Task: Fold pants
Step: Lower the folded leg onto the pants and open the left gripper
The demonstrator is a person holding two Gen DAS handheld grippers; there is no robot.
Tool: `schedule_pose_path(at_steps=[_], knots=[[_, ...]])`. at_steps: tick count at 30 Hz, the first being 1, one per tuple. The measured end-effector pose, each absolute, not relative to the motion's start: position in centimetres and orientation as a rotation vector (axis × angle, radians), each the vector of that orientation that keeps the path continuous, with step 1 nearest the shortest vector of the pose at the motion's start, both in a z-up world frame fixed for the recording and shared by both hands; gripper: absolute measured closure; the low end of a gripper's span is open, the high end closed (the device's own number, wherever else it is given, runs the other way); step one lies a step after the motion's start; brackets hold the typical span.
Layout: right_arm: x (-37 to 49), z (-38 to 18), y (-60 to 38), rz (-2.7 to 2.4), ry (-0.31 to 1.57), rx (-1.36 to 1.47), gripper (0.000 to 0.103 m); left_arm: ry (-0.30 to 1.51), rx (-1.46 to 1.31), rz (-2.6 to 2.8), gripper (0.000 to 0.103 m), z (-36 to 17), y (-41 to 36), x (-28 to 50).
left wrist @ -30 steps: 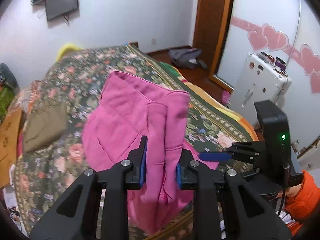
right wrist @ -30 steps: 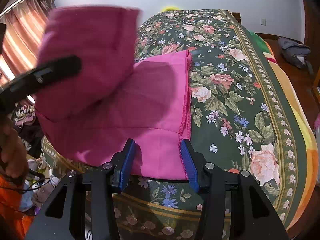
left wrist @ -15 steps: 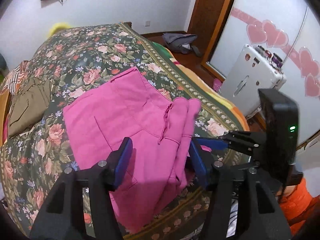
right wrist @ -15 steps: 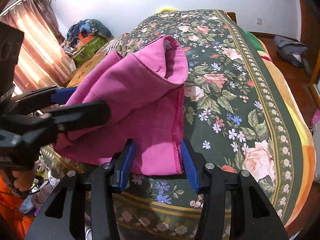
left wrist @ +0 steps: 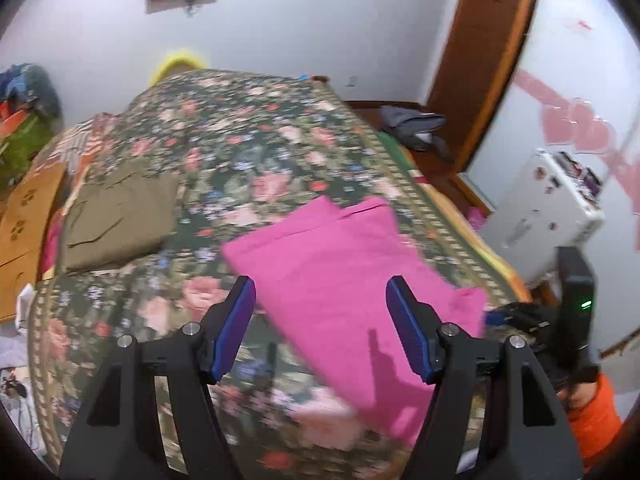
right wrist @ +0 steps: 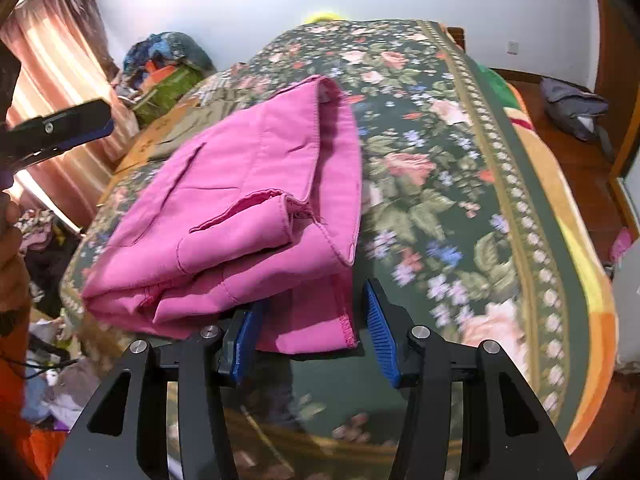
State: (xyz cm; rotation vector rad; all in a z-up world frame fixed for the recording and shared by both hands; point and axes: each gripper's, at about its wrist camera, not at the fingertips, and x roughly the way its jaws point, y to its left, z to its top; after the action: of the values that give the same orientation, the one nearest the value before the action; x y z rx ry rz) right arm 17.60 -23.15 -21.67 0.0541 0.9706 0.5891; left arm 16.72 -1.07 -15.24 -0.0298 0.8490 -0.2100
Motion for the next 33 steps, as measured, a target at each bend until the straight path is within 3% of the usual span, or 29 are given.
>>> schedule_pose_path(at_steps=[7, 19, 23, 30, 33], knots=[[21.2, -22.1, -25.2, 0.410, 0.964, -0.033, 0.057, 0.897, -0.005, -0.154, 0.036, -17.6, 1.4, 20.6], [20.8, -18.2, -28.7, 0.346, 0.884, 0.087, 0.056, 0.963, 0.022, -0.301, 0.037, -20.7, 0.0, 29.0], [21.4, -19.0, -27.0, 0.389, 0.912, 0.123, 0.049, 1.032, 0.028, -0.362, 0.049, -22.9, -1.2, 31.0], [23.1, -23.0, -25.0, 0.444, 1.014, 0.178, 0.048, 1.078, -0.040, -0.409, 0.069, -25.2, -0.3, 31.6], [23.5, -23.5, -25.8, 0.471, 1.026, 0.239, 0.049, 1.085, -0.070, -0.410, 0.072, -25.7, 0.6, 30.9]])
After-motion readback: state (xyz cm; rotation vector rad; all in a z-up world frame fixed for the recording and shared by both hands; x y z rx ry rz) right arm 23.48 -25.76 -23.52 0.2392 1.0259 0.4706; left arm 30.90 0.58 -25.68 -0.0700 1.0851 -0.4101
